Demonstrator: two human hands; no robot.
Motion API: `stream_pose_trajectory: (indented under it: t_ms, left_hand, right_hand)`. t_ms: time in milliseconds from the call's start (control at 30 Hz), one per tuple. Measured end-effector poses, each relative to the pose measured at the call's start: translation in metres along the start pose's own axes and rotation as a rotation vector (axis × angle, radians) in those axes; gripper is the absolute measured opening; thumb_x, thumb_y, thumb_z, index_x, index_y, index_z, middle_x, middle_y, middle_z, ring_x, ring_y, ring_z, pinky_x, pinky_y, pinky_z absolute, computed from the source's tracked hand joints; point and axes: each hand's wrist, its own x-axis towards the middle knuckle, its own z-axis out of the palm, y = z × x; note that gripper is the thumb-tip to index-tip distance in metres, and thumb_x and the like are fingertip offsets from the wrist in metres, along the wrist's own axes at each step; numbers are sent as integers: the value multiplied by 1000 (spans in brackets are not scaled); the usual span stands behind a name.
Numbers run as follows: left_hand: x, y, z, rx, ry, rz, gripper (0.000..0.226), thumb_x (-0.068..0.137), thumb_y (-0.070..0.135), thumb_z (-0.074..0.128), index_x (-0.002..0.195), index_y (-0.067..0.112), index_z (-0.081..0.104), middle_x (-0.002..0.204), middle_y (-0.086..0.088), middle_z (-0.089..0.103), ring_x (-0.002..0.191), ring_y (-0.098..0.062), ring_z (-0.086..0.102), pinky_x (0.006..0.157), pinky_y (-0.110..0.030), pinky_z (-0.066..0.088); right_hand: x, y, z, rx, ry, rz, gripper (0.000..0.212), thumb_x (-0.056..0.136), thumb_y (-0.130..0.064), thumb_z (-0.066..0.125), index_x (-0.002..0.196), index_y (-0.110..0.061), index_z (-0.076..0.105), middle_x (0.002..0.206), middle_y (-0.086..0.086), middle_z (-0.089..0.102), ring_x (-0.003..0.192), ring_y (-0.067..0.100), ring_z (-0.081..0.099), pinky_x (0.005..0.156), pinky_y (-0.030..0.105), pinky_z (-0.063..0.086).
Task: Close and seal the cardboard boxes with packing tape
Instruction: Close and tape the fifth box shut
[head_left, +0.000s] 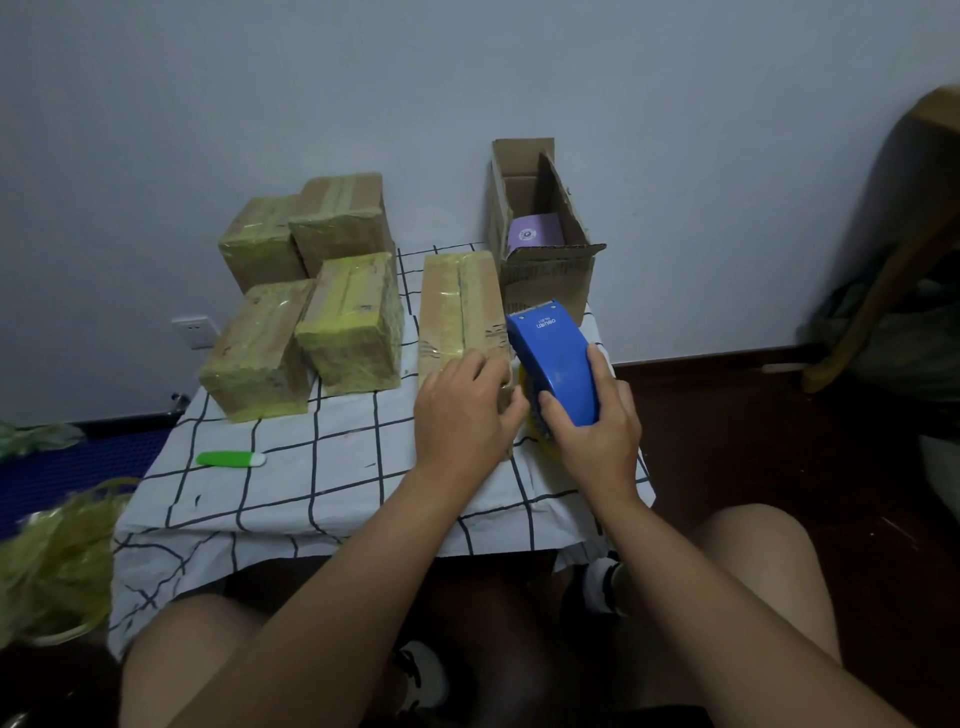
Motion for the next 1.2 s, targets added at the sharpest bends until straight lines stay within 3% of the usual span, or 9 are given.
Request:
stream_pose_trajectory:
  t_ms: [200,367,533,700,800,900,967,1100,1200]
  left_hand:
    - [-1,-12,-7,-64,-82,48,15,78,21,74,85,16,61,82,1,57,72,-22,55,63,-27,36]
    - [-1,-7,-8,-54,-101,66,11,82,14,69,82,16,59,78,1,56,69,-22,53,63,-27,29]
    - [0,-22,-16,-102,-204,128,13,88,24,66,98,16,65,89,0,64,81,-24,60,64,-34,46]
    - [7,-20,-17,-40,-205,181,9,86,22,69,90,14,65,79,0,64,71,-26,60,60,-29,35]
    - [7,-22,-20,-53,-215,162,21,88,31,68,105,21,66,95,4,71,89,-22,65,78,-34,41]
    - [2,-34,-26,-136,-256,94,43,87,41,66,126,25,61,126,3,66,127,-17,53,106,-40,26]
    - [-5,-46,-26,-192,-220,15,42,86,45,62,123,25,64,134,5,61,135,-17,43,109,-42,23]
    - [-11,-57,-18,-216,-173,-53,27,87,31,62,108,17,71,115,3,67,116,-24,53,96,-43,39]
    - [-5,-47,-19,-221,-198,-35,22,87,24,66,107,16,70,110,4,68,111,-22,54,91,-37,36]
  right_hand:
    - [1,1,2,-5,1,7,78,86,-34,75,152,-31,35,108,-3,44,94,12,48,77,24,39]
    - [1,1,1,-5,4,0,78,86,-33,75,153,-31,34,108,-3,44,95,13,49,78,25,40]
    - [0,2,0,-6,-4,-5,79,86,-34,74,153,-33,33,108,-4,43,93,10,47,73,19,38]
    - [0,1,1,-11,0,-5,78,86,-34,74,153,-32,33,107,-4,43,95,12,48,79,27,41]
    - [0,0,-1,0,-11,-8,79,87,-34,73,153,-33,31,108,-4,43,96,13,49,80,28,44]
    - [0,1,0,-12,-9,-10,78,87,-34,73,153,-32,32,107,-4,43,96,13,49,80,29,45]
    - [0,1,1,-6,-7,-5,77,87,-33,74,153,-32,33,107,-4,43,97,15,50,81,31,46]
    - [0,3,2,1,-3,-11,77,88,-33,74,152,-33,33,108,-4,43,98,15,51,80,30,45]
    - [-1,5,2,-4,3,-8,76,88,-32,73,153,-31,33,110,-3,44,97,14,50,78,26,41]
